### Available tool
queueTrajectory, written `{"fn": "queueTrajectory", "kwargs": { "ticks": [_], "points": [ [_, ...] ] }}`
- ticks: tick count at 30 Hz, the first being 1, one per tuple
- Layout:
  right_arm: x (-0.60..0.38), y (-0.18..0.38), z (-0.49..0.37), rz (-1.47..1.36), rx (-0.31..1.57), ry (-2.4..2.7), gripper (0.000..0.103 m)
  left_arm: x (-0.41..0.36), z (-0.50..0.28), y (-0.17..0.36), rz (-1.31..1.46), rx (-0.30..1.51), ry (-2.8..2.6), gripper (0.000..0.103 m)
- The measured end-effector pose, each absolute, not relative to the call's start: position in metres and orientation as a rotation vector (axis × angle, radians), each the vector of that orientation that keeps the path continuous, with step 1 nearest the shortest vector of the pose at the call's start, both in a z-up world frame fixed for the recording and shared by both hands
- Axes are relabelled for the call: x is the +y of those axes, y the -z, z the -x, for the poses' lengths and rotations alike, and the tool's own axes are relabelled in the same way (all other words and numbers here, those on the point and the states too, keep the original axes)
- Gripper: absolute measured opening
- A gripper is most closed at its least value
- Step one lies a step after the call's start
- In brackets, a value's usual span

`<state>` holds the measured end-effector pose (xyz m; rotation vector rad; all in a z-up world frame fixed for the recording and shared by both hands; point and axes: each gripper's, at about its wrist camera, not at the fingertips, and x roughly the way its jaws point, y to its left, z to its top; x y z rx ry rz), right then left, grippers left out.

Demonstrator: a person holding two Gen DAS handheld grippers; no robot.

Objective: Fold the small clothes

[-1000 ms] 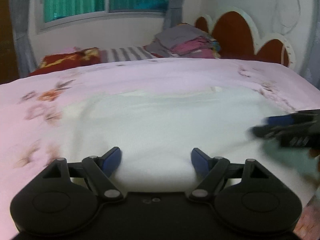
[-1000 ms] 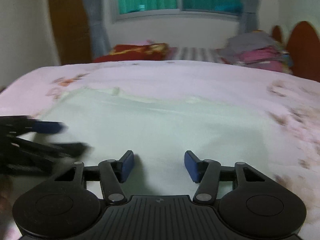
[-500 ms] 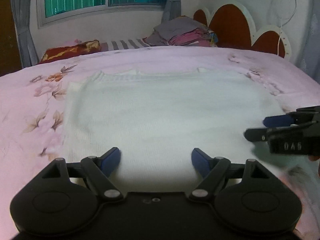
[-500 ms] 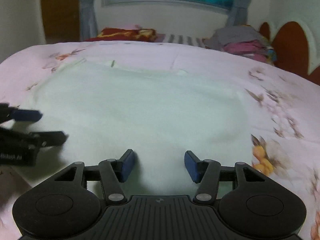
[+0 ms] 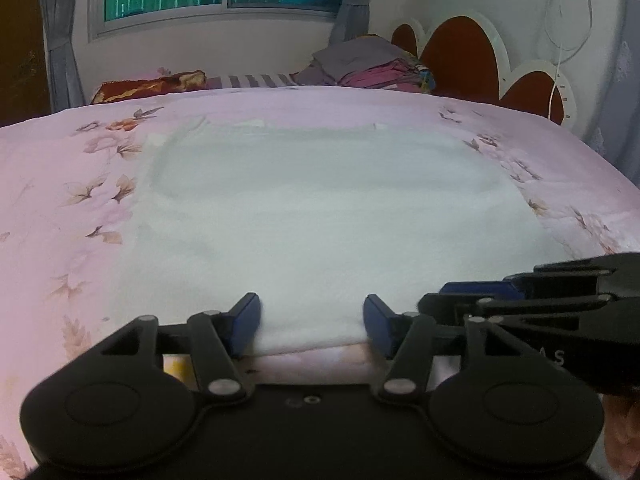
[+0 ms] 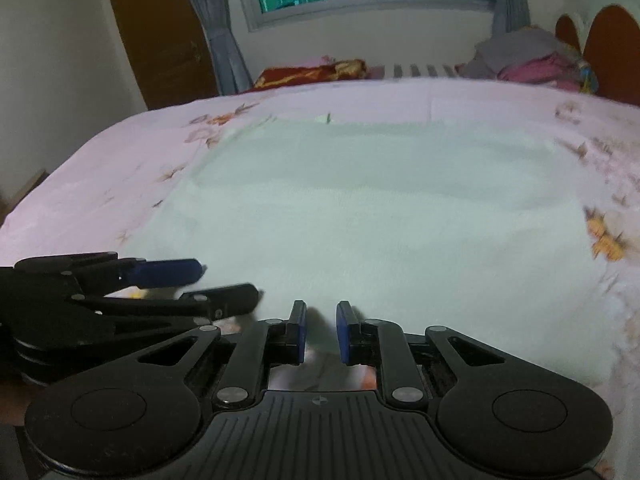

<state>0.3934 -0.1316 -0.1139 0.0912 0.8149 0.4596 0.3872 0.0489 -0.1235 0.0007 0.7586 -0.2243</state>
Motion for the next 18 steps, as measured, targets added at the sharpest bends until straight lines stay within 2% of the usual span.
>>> {"fn": "queueTrajectory", "kwargs": {
  "ticks": [5, 18],
  "points": [
    [-0.137, 0.112, -0.383, -0.048, 0.808, -0.432, 0.017, 0.070, -0.379, 0.123, 0.000, 0.755, 0.173, 0.059],
    [-0.234, 0.116, -0.375, -0.128, 0.828, -0.145, 0.016, 0.095, -0.372, 0.124, 0.031, 0.756, 0.118, 0.058]
  ]
}}
